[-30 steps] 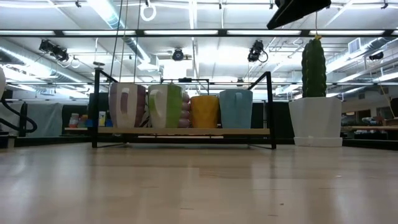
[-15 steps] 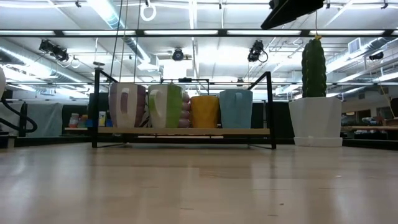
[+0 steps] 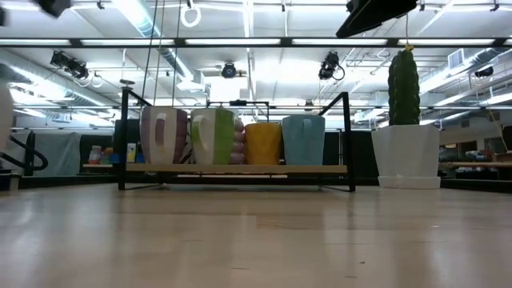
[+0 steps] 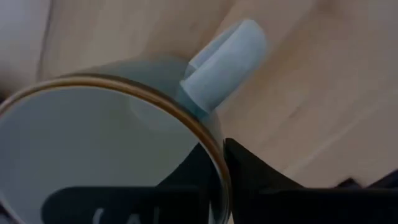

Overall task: Place coffee mugs
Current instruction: Put the blue and white mug on the shelf

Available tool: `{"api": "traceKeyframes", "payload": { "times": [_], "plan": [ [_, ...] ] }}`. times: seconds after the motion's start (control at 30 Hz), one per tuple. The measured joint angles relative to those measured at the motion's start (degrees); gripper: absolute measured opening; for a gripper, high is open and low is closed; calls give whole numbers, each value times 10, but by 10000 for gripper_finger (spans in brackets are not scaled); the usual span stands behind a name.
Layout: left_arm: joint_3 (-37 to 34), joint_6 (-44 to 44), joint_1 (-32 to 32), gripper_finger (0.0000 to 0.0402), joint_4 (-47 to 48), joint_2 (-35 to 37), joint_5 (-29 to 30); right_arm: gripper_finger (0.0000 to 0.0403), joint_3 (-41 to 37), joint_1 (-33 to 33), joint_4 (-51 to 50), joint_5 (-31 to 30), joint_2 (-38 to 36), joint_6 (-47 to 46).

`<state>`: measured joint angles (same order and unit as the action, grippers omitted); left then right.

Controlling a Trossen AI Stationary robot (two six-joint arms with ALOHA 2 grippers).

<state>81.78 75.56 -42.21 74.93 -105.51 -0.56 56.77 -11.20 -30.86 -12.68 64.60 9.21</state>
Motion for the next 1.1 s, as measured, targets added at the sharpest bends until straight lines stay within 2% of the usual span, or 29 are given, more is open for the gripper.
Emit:
{"api": "traceKeyframes", "payload": {
  "times": [0.13,0.33,0.53,0.67,0.8,0.93,1.1],
  "plan": [
    [18,-173,11,30,-11,0,50,171,0,0,2,1,0,-4],
    [38,-570,45,37,-24,0,131,171,0,2,14,4,0,-7],
    [38,-864,134,35,-15,0,198,171,0,8,17,5,0,-19],
    [38,-1061,210,35,-42,0,201,171,0,25,28,5,-1,-29],
    [38,-1207,274,35,-65,1,169,171,0,43,28,-9,-2,-36],
    [38,-1337,317,35,-84,1,172,171,0,57,19,-21,-2,-66],
    [83,-1391,357,36,-97,2,172,171,0,57,-9,-27,-2,-97]
  ]
}}
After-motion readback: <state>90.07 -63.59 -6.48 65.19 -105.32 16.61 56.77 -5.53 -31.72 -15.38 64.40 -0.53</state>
